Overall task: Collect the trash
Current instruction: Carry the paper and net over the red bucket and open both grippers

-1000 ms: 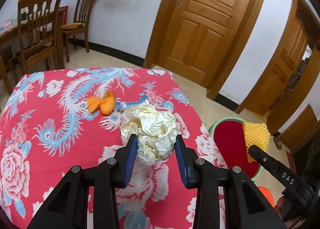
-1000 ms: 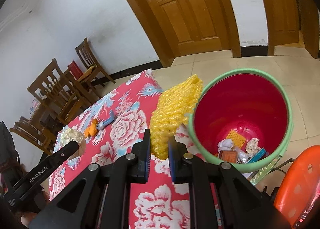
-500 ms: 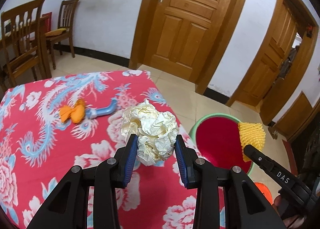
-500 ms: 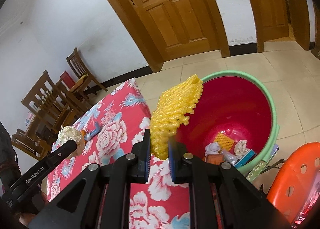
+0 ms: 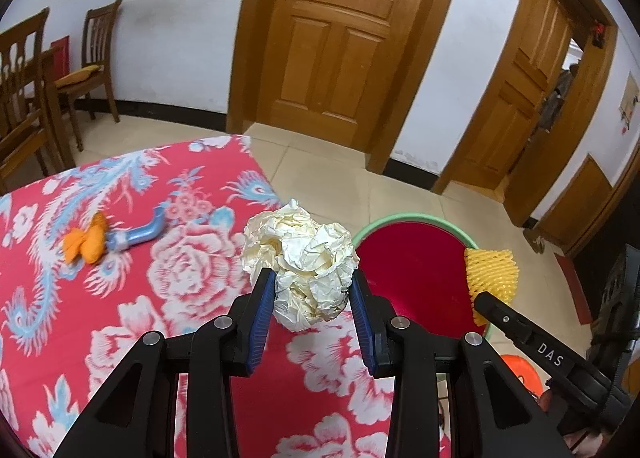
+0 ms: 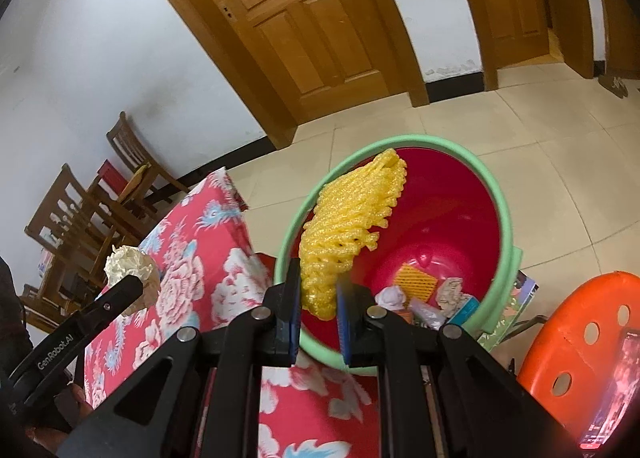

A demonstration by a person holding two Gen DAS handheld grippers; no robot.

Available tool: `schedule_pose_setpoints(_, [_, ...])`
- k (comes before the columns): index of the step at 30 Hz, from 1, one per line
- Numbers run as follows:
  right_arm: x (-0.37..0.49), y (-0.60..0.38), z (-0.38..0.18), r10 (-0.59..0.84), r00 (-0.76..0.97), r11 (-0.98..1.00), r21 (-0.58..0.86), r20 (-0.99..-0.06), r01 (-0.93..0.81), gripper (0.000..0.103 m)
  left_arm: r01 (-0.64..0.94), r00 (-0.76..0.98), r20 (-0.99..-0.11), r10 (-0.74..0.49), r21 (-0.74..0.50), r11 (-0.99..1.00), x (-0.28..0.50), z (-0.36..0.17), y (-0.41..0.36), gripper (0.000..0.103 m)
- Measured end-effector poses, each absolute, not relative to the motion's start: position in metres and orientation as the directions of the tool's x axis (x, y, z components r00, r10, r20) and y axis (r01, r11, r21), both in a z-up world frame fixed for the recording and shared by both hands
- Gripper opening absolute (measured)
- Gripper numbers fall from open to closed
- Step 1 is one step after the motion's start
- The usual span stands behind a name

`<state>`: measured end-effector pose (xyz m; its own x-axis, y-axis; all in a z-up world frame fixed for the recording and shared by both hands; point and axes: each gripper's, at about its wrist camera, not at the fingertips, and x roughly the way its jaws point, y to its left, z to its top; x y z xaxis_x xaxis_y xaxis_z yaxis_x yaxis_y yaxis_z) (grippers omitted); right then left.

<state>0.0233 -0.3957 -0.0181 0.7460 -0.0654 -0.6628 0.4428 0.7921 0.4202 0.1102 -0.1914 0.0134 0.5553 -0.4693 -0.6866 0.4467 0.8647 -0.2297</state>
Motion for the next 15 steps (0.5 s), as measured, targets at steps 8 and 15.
schedule_pose_setpoints(8, [0.017, -0.422, -0.031, -0.087, 0.731, 0.755, 0.434, -0.677, 0.492, 0.018, 0.492, 0.526, -0.700, -0.482, -0.211, 0.845, 0.110, 0.006, -0.221, 0.038])
schedule_pose_setpoints(15, [0.016, -0.438, -0.042, -0.085, 0.717, 0.734, 0.443, -0.691, 0.514, 0.019, 0.517, 0.506, -0.713, -0.486, -0.200, 0.832, 0.110, 0.000, -0.244, 0.038])
